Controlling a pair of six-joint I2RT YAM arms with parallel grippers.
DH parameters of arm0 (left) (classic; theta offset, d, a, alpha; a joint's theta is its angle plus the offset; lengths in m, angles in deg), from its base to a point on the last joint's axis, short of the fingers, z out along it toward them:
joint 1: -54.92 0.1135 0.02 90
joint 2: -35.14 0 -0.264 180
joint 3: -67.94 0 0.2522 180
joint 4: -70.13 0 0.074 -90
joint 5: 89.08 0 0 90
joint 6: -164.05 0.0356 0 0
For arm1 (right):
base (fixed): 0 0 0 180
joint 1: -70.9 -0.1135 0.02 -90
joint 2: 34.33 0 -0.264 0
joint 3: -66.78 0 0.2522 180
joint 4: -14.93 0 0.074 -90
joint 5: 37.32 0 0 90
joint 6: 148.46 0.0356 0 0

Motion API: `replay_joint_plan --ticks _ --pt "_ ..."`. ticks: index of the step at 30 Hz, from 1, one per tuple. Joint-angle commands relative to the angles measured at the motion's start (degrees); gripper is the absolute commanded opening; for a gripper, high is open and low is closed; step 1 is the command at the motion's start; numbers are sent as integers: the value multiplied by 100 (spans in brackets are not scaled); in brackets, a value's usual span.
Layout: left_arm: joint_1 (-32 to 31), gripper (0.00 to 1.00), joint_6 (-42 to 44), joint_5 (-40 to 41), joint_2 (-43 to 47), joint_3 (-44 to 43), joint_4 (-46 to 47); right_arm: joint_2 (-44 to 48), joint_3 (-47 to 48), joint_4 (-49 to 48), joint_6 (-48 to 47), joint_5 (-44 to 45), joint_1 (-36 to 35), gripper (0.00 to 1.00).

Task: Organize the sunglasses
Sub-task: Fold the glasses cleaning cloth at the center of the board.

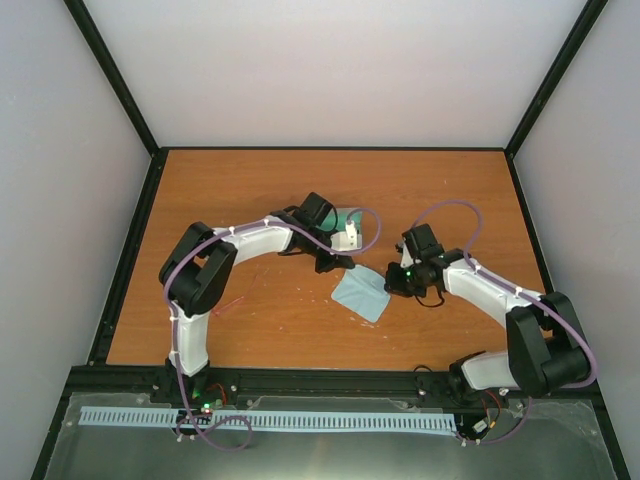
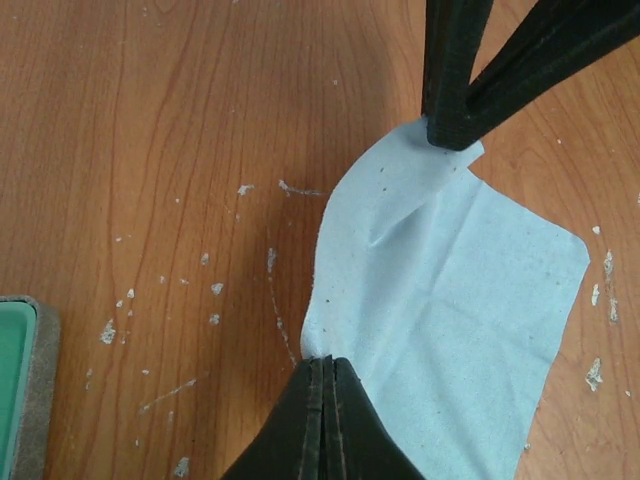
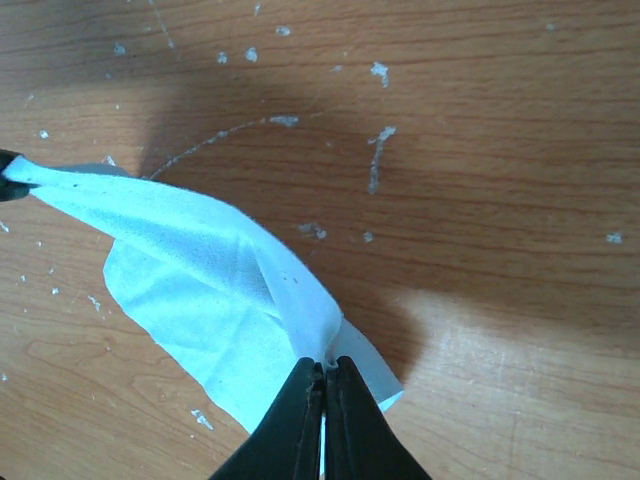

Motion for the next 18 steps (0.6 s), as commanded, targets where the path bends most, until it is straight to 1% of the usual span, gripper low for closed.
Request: replay_joint_plan --ticks 1,9,18 --pt "63 1 -83 -144 219 117 106 149 -73 -83 45 -89 -119 3" --pt "56 1 -26 -105 425 461 -3 174 -214 -134 153 -155 -258 3" --pt "57 1 -92 -106 623 713 76 278 -338 -176 215 -241 -355 3"
